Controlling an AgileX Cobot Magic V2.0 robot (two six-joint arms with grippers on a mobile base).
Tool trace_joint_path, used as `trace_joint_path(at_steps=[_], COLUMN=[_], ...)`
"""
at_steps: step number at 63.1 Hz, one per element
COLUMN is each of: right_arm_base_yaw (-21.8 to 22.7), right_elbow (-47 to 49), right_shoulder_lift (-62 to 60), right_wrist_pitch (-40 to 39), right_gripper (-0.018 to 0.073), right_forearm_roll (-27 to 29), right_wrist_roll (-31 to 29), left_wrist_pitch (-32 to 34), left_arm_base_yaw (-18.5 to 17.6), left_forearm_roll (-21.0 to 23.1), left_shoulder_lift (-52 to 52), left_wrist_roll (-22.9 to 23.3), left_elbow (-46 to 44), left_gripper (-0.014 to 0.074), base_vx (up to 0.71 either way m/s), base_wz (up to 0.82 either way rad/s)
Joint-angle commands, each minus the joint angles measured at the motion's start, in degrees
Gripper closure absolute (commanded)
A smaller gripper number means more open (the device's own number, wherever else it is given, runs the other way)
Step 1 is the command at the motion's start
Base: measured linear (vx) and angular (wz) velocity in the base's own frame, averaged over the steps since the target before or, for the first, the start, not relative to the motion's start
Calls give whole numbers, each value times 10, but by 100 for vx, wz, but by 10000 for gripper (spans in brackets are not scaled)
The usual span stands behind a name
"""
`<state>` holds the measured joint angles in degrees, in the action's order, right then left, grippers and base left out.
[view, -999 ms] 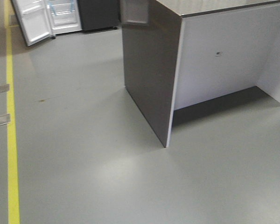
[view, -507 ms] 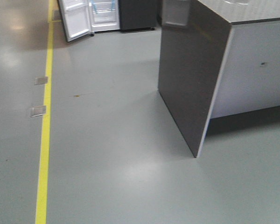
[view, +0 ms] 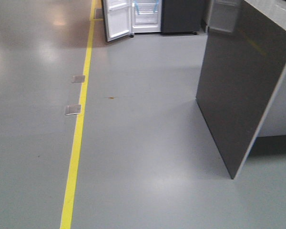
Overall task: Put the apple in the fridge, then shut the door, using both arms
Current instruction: 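Drive toward the open white refrigerator carrying the apple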
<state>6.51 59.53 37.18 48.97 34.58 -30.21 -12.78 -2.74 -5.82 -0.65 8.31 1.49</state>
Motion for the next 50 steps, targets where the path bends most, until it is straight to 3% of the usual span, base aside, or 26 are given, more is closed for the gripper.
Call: trace_joint_path(at_steps=[1, 50], right_arm_base_yaw=[2, 2], right_elbow=[15, 15], right_shoulder_lift=[1, 1], right_wrist_pitch=[-44, -44], right_gripper=[563, 563], right_forearm_roll=[19, 19], right_wrist_roll=[-6, -6], left_wrist_pitch=[46, 46], left_arm_base_yaw=[1, 1], left_forearm_roll=[5, 5], left_shoulder_lift=[-9, -9], left_wrist_roll=[6, 6], left_elbow=[12, 12], left_gripper=[603, 603], base_vx=[12, 16], base_wz=[27, 16])
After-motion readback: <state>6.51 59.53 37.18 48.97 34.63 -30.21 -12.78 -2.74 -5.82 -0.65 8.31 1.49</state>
